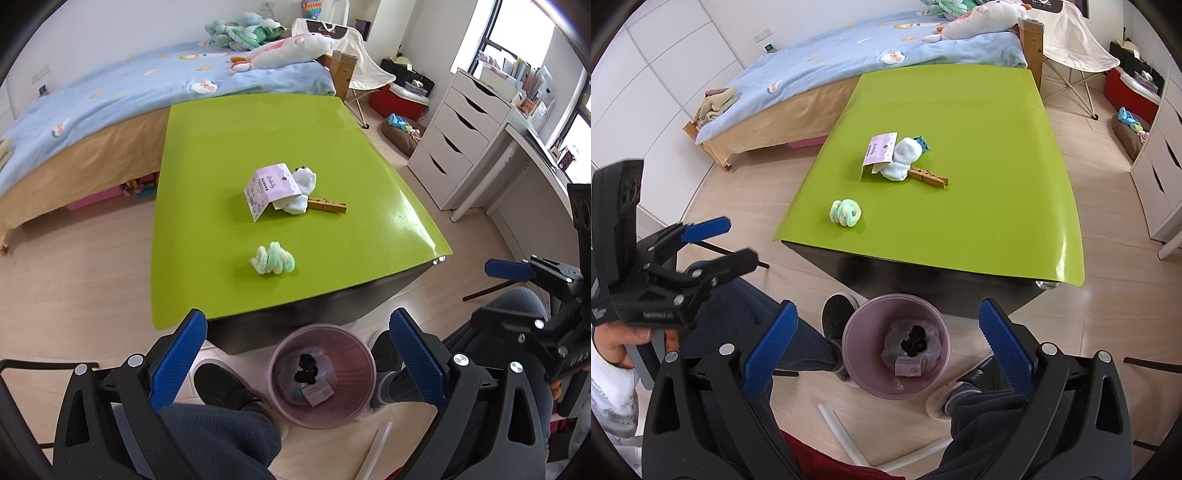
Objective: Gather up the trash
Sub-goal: 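Reach the left gripper to the mint sock bundle and close on it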
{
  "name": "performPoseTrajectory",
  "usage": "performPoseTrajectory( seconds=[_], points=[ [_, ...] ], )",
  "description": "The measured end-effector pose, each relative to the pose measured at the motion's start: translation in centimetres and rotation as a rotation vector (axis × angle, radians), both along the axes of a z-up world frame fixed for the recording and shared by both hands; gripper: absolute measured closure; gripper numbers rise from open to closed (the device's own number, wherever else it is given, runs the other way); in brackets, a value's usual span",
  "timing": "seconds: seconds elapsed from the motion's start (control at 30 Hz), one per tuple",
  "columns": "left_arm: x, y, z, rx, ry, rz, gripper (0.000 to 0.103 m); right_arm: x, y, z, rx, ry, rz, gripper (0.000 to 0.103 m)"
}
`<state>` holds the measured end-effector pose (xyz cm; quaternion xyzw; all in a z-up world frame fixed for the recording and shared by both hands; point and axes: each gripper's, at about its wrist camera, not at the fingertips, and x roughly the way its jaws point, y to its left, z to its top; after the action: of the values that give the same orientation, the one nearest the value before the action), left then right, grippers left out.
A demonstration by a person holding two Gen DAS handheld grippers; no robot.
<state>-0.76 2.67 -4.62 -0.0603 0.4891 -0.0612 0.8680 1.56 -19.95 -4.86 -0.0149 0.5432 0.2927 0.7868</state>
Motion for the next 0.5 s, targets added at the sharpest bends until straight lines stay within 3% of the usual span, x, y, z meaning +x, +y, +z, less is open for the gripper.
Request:
performPoseTrajectory(
  seconds=[0.27, 0.5],
  points=[
    [4.4, 0.1, -1.3, -0.011, 0.041, 0.007, 0.008, 0.4, -0.1, -0.1, 0.003, 0.005, -0.001, 0.006],
    [7.8, 0.4, -4.6, -0.003, 0.138, 0.04, 0.008, 0.9, -0.3, -0.4, 0.001, 0.017, -0.009, 0.006]
  ],
)
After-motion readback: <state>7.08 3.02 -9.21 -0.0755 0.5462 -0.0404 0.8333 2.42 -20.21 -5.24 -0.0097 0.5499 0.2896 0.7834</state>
